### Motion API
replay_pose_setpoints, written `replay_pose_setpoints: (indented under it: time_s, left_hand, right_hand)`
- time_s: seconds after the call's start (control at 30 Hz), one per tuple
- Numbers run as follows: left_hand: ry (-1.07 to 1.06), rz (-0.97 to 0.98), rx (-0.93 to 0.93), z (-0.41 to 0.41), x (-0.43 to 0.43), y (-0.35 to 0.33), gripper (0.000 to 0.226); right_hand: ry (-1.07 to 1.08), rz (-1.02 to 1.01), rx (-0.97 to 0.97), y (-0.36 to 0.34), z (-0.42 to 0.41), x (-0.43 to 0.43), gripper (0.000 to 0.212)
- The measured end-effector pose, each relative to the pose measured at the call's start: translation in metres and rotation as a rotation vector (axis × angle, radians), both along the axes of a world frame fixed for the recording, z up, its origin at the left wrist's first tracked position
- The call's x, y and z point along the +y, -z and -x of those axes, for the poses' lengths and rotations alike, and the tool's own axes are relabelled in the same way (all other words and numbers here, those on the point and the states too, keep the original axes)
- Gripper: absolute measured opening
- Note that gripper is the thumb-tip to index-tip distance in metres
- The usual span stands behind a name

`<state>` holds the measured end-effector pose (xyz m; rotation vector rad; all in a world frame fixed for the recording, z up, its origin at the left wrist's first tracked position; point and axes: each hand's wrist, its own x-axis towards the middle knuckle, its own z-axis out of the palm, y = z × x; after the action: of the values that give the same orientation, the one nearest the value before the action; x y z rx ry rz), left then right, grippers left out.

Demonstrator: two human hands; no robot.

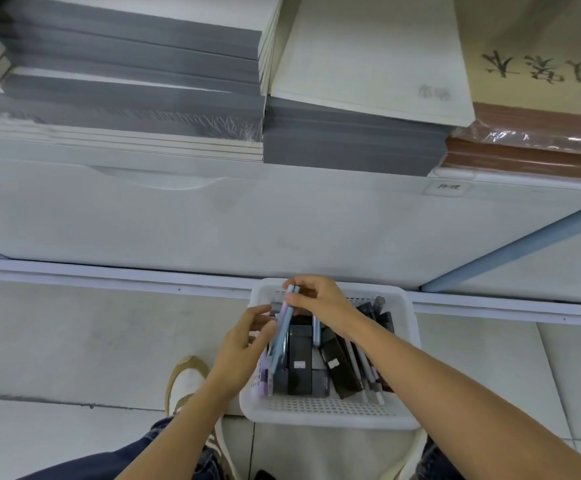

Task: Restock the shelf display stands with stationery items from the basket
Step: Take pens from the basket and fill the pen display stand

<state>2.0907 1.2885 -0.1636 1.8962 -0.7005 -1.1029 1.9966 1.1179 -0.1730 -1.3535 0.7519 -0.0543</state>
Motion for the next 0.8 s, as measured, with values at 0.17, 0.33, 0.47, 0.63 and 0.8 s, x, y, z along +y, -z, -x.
replay_pose_setpoints:
  time_s: [0.17,0.33,0.47,0.63,0.8]
  left_hand:
    - [-0.005,-0.013,0.307,-0.009,0.001,-0.006,0.028]
    - [-0.315,-0.071,0.309,-0.021,0.015,0.007,0.019]
    - [-0.383,-0.133,0.379,-0.019,0.018,0.015,0.02]
    - [-0.351,-0.16,0.399,-0.016,0.02,0.018,0.025]
    - [-0.297,-0.132,0.305,-0.014,0.02,0.019,0.025]
  right_hand:
    - [-0.069,0.048,-0.055,-0.003,-0.018,0.019,0.019]
    - [-0.077,0.367,0.195,0.027,-0.008,0.033,0.035]
    - [-0.385,0.706,0.41,0.05,-0.007,0.043,0.041]
    - [-0.382,0.785,0.412,0.059,-0.008,0.045,0.043]
    - [-0.407,0.81,0.39,0.064,-0.013,0.053,0.043]
